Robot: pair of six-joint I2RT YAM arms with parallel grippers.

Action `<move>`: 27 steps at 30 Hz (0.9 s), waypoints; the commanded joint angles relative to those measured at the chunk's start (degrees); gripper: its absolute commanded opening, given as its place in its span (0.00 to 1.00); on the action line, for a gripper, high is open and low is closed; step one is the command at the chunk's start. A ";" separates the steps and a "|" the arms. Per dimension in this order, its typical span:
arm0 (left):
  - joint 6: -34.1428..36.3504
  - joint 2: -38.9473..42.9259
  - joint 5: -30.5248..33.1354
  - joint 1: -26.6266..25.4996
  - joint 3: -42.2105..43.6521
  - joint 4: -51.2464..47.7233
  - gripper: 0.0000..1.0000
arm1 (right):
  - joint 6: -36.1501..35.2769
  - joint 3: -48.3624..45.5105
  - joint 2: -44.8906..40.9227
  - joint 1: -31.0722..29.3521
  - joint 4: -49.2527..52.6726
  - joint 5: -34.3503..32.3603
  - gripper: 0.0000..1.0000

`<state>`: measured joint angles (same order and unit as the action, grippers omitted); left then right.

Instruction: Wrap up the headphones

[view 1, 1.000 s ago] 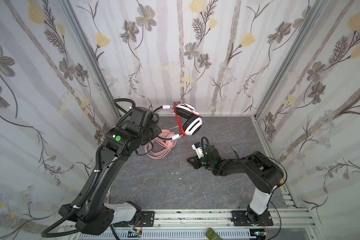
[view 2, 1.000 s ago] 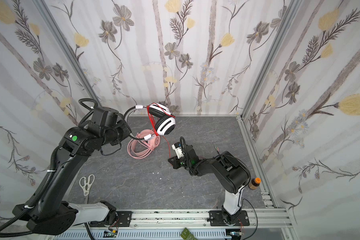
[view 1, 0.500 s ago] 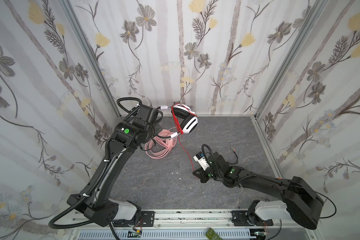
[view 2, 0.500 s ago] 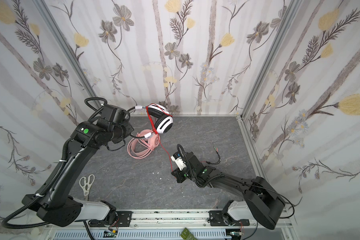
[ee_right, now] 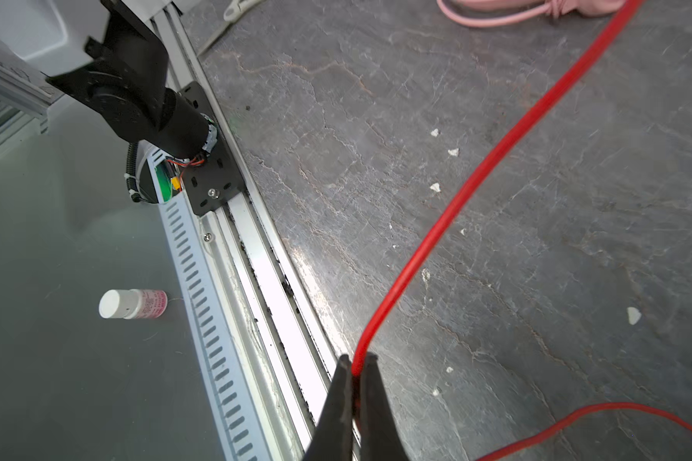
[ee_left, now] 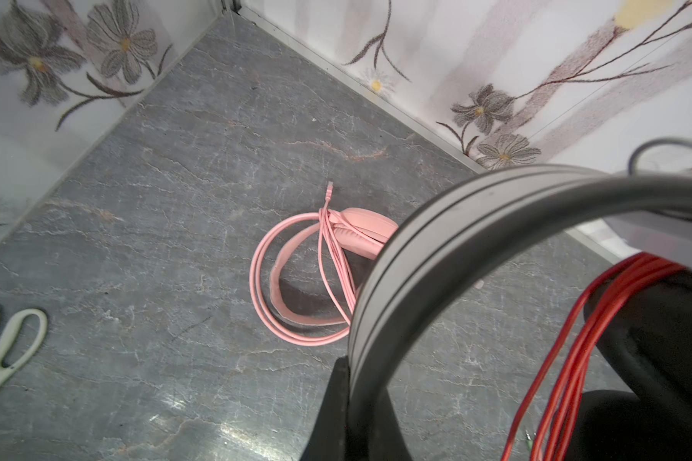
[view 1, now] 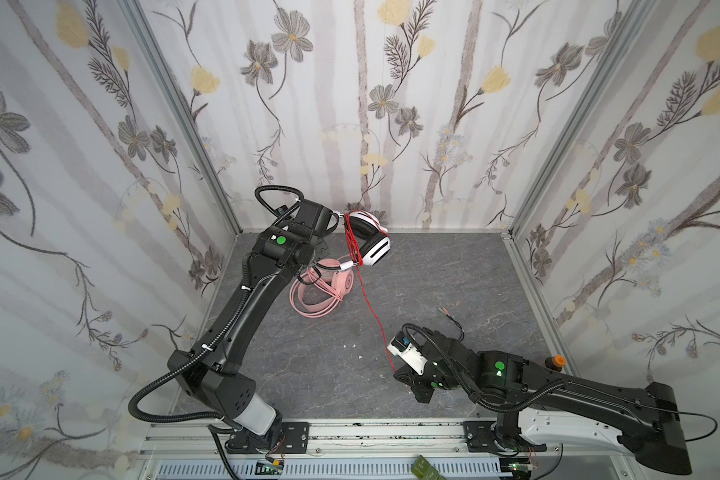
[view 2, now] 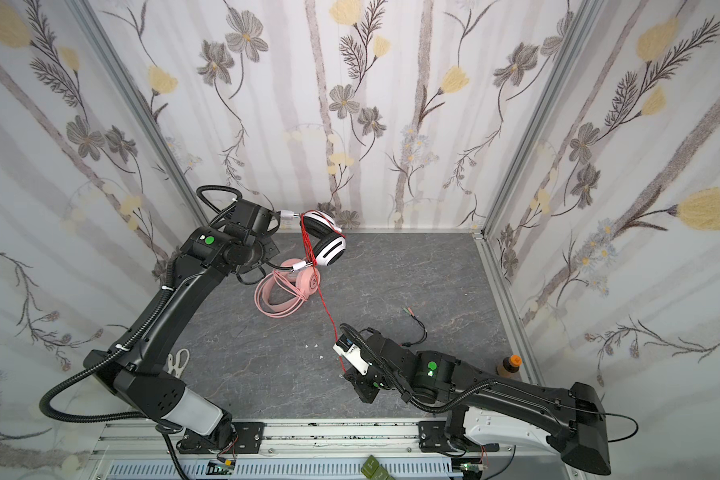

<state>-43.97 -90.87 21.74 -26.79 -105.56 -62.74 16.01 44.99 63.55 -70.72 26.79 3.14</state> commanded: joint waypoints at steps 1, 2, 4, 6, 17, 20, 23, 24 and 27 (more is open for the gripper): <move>3.68 -2.05 5.62 0.08 -1.21 2.28 0.00 | 0.49 2.25 -2.22 -2.09 3.68 -4.11 0.00; 4.37 -2.57 5.96 0.07 -1.20 2.27 0.00 | 0.43 3.28 -2.45 -2.45 4.65 -4.65 0.00; 5.80 -3.25 6.34 0.07 -0.58 2.35 0.00 | -0.10 6.31 -2.67 -3.14 7.02 -6.44 0.00; 7.12 -3.39 6.78 -0.15 0.53 2.54 0.00 | -1.15 9.43 -2.49 -3.24 9.36 -8.12 0.00; 15.69 4.00 8.57 -3.83 13.05 3.55 0.00 | -8.62 25.22 -0.19 -2.78 16.40 -21.83 0.00; 18.16 7.56 5.34 -4.41 18.13 4.99 0.00 | -10.97 28.17 0.68 -1.09 17.81 -23.83 0.00; 21.03 11.65 0.26 -5.03 24.66 7.74 0.00 | -13.15 29.74 0.97 1.94 17.94 -24.81 0.00; 21.69 13.04 -1.49 -5.41 26.75 8.67 0.00 | -14.00 29.94 0.97 3.25 17.59 -24.86 0.00; 20.75 16.30 -3.98 -6.07 31.38 9.98 0.00 | -16.01 30.10 1.01 6.79 15.85 -24.93 0.00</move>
<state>-23.62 -76.64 21.63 -32.56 -76.53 -57.89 3.55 74.59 64.23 -65.69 44.03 -19.88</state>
